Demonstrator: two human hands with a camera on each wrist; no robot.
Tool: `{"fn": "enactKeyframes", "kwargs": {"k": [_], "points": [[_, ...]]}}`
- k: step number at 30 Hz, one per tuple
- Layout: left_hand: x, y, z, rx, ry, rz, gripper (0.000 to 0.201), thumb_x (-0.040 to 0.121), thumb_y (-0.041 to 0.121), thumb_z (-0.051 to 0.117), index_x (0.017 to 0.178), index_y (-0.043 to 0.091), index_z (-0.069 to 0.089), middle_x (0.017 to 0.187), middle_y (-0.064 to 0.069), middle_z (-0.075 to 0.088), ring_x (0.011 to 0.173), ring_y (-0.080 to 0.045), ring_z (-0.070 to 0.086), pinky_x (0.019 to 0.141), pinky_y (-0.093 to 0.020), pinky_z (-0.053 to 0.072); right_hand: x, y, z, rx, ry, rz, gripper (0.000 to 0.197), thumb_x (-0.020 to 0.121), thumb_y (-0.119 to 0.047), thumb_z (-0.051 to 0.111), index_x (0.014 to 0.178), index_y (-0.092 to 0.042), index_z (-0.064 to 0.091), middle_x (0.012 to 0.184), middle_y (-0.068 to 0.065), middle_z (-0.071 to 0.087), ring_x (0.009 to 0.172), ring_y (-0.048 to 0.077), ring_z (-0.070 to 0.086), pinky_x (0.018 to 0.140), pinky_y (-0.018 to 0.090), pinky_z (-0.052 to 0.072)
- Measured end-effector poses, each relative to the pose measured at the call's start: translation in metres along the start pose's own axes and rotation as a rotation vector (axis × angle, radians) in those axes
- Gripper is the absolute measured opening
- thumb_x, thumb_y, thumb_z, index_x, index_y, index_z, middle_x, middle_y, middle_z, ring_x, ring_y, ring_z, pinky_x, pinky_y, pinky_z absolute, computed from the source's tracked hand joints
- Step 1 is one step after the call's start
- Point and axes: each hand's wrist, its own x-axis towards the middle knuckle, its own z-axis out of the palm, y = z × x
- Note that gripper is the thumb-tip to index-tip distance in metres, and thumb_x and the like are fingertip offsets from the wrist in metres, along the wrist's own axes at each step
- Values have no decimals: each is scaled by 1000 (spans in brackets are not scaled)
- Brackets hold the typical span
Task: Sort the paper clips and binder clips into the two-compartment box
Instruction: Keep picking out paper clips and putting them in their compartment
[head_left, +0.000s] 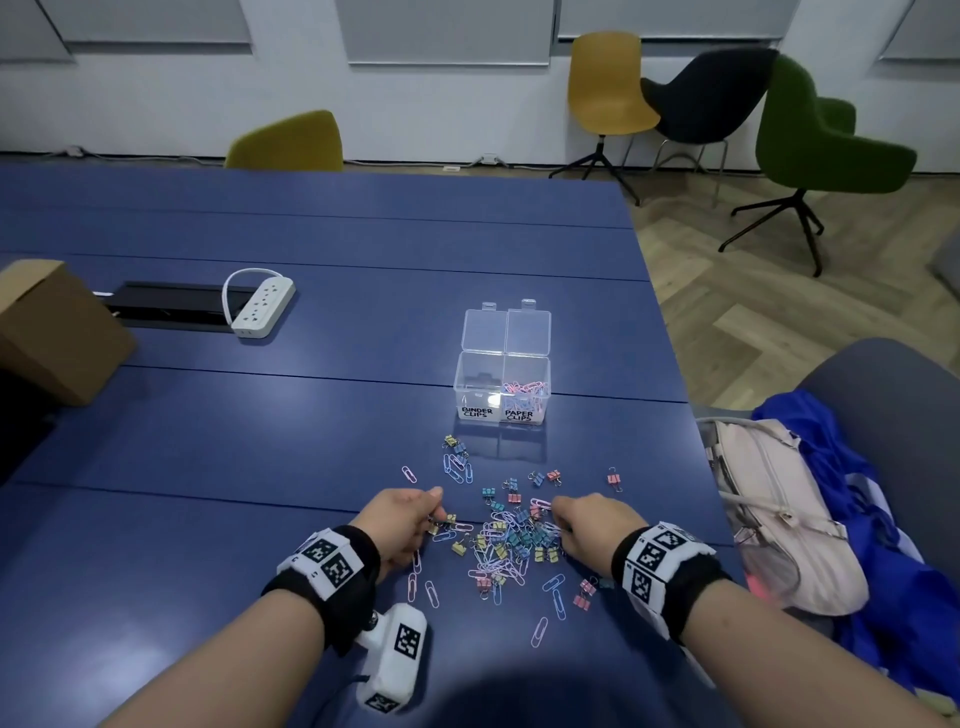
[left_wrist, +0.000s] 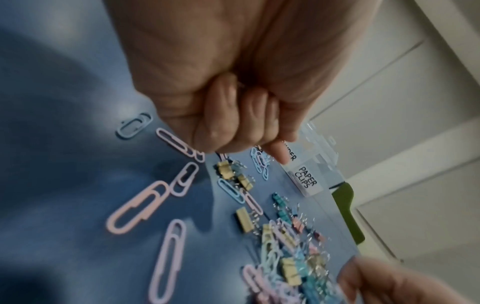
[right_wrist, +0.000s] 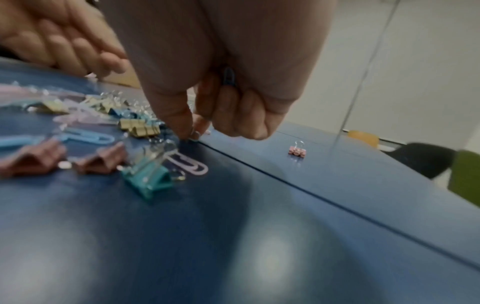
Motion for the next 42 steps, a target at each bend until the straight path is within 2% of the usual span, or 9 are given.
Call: {"fn": "enactKeyframes", "kwargs": {"k": [4,8,11,15,18,24,30,37,42], "points": [[-12,-6,4,579,-43,276,26,77,45,68,73,21,61,56,3,54,52,-8,48,56,-24,44,-5,9,3,435,122,107,16,84,-13,50,71,-19,43,68,-2,49,64,18,46,60,27,39],[-27,-9,28,1094,-190,456,39,73,45,71,106,29,58,65,9,53,65,-9,50,63,-22,39,-16,10,8,1400,171,193,27,88,2,39,68,-16,39,56,-1,34,46,11,29,44,21,24],[-21,-13,39,1275,-173,467,52,69,50,72,114,30,52,95,5,67,92,-19,61,80,-29,48,-25,11,9,1935,173,141,22,79,7,32,69,-12,37,55,2,39,47,14,32,43,24,24],[-16,-10,47,1309,-163,411,53,67,50,74,107,26,48,102,2,66,96,-23,60,78,-31,45,-34,10,11,2211,147,-2,26,48,-7,60,67,-10,42,61,8,49,54,20,44,41,24,32],[-16,-9,51,1288,-160,419,48,71,48,72,107,26,49,104,1,65,96,-23,59,74,-28,41,-36,10,14,2247,119,-42,39,32,-11,70,64,-9,47,61,10,51,53,22,47,41,24,34],[-9,-8,58,1264,-160,440,22,81,41,65,93,24,56,97,1,67,92,-22,61,79,-31,47,-34,6,20,2291,46,-19,42,33,-17,79,60,-9,48,57,7,47,47,17,43,39,22,27],[-4,-7,53,1115,-104,439,13,88,31,50,78,23,49,77,3,59,79,-21,60,74,-30,49,-32,1,23,2158,75,220,25,82,-16,51,62,-12,36,56,2,37,41,11,33,33,18,18],[-11,6,35,33,-57,40,31,86,9,33,58,21,25,47,4,25,40,-11,18,43,-16,16,-43,-4,27,1427,53,275,29,99,-4,30,82,-7,53,48,-2,33,33,6,23,37,13,18],[-17,1,19,-458,-187,-74,19,80,2,31,66,9,42,53,-6,38,36,-13,32,36,-10,15,-53,-5,25,931,71,207,33,96,-8,38,69,-16,55,57,-2,48,41,3,42,49,25,43]]}}
